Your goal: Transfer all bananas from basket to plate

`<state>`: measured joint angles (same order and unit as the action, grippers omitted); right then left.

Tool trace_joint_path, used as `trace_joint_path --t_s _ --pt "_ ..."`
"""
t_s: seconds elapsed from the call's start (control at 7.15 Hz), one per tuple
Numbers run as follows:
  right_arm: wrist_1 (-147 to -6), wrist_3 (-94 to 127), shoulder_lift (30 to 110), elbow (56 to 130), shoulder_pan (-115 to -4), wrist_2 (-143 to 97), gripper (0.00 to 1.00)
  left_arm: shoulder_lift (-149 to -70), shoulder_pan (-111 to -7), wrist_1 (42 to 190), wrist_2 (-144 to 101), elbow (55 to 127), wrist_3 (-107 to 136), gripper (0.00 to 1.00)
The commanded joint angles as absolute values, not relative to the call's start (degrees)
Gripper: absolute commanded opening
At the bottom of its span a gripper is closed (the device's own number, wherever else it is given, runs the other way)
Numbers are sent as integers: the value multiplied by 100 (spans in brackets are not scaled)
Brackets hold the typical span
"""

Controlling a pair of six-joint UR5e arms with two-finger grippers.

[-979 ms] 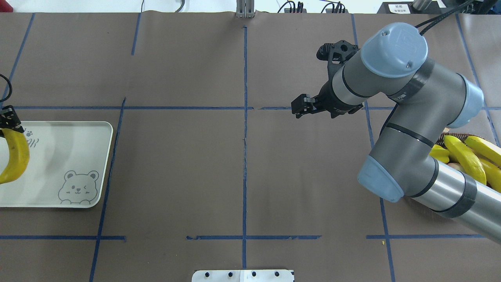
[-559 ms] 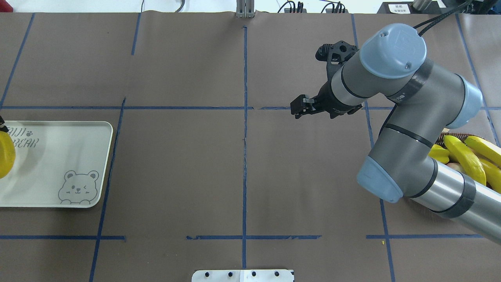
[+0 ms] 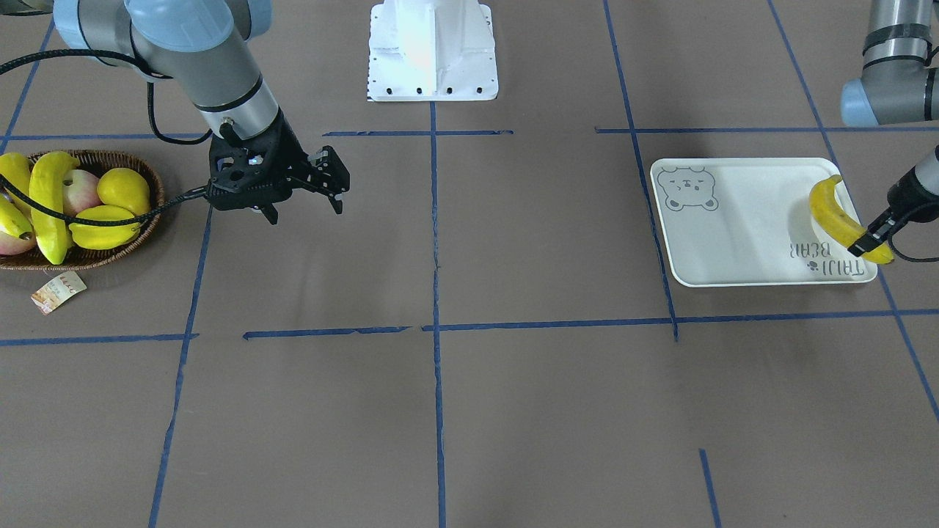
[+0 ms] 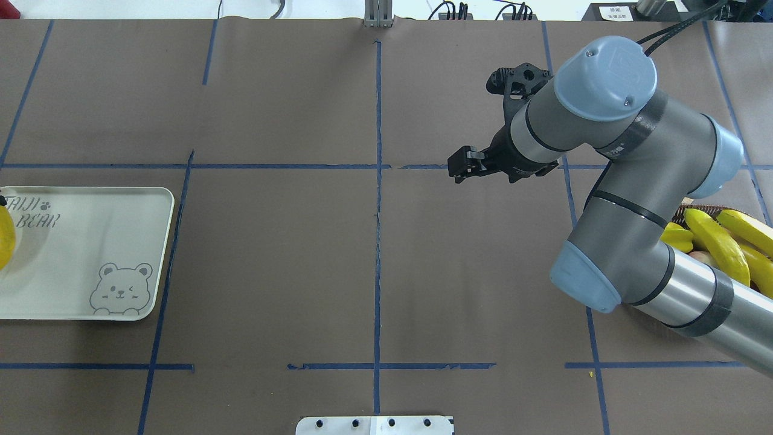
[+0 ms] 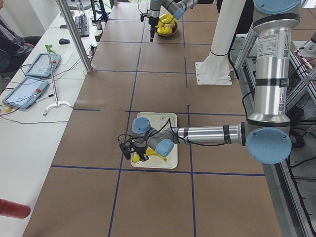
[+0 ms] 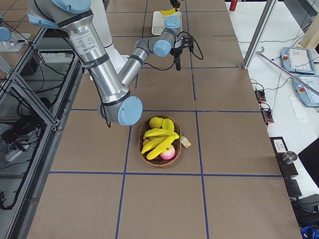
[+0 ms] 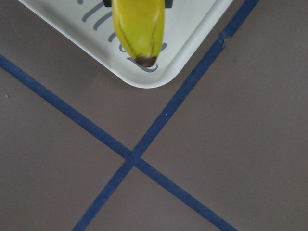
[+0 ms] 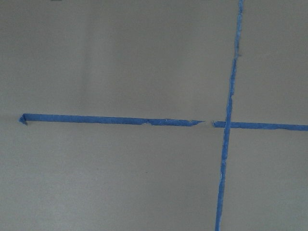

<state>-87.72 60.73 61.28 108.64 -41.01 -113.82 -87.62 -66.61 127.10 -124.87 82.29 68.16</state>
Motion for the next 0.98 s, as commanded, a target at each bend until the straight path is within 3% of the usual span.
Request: trace_joint_path --t_s 0.0,0.14,0.42,0.84 --pt "-8771 6073 6126 10872 -4104 -11391 99 -8763 -6662 12735 -12489 8200 6225 79" --pt "-8824 6082 6117 10889 -4104 -11391 99 -8763 -6680 12735 -12507 8261 6136 100" --pt "-8868 6065 6169 10942 -4261 -11513 99 -8771 -7073 12674 -13110 8794 6126 100" --pt "-8868 5033 7159 11433 -4814 -12004 99 -8850 -7023 12674 -13184 9841 6414 100"
